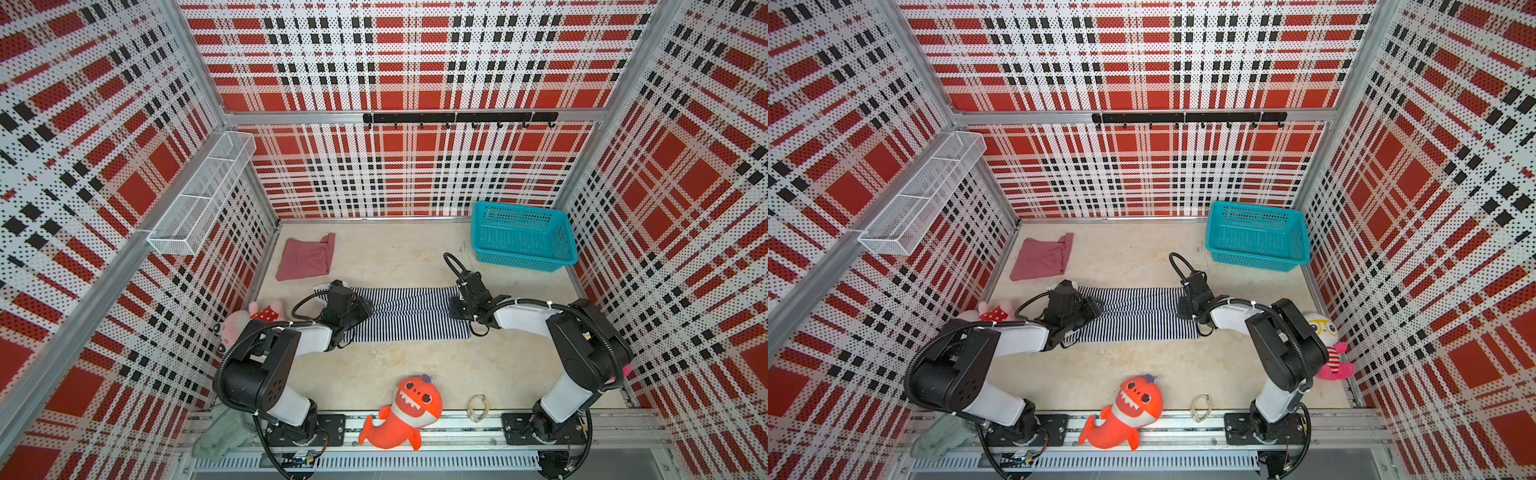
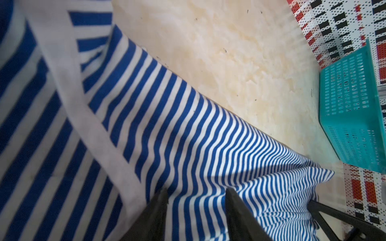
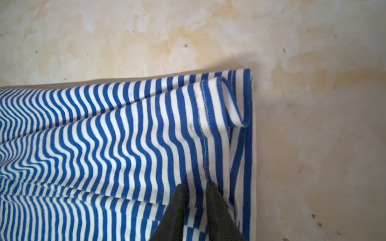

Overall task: Fold and stack tank tops
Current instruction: Rotate the tank top at the center of the table.

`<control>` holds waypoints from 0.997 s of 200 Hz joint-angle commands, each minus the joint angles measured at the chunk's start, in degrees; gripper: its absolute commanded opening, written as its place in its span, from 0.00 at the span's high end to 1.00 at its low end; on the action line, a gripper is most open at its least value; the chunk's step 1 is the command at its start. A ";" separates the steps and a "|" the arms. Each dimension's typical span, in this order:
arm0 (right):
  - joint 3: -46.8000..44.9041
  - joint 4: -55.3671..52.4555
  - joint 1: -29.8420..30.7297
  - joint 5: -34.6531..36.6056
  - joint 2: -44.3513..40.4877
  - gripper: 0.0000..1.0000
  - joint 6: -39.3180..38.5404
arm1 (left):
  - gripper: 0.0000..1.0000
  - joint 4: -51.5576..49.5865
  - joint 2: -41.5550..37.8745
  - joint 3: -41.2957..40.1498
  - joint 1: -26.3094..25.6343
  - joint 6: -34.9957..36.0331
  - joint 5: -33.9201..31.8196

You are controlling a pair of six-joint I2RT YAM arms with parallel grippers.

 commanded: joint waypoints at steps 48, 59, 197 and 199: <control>-7.33 -3.78 0.19 -0.62 -2.94 0.79 4.16 | 0.49 -0.84 12.78 9.84 -1.52 0.73 0.26; -9.30 -3.98 1.07 -1.25 -4.34 0.79 5.57 | 0.49 -0.84 16.19 13.30 -2.28 0.90 1.05; -11.86 -9.43 16.69 -0.37 -31.07 0.66 6.41 | 0.45 -18.10 50.26 66.78 -7.55 16.65 15.59; -11.67 -9.47 16.29 -0.26 -31.14 0.66 6.22 | 0.44 -18.50 50.16 67.38 -7.55 17.13 15.71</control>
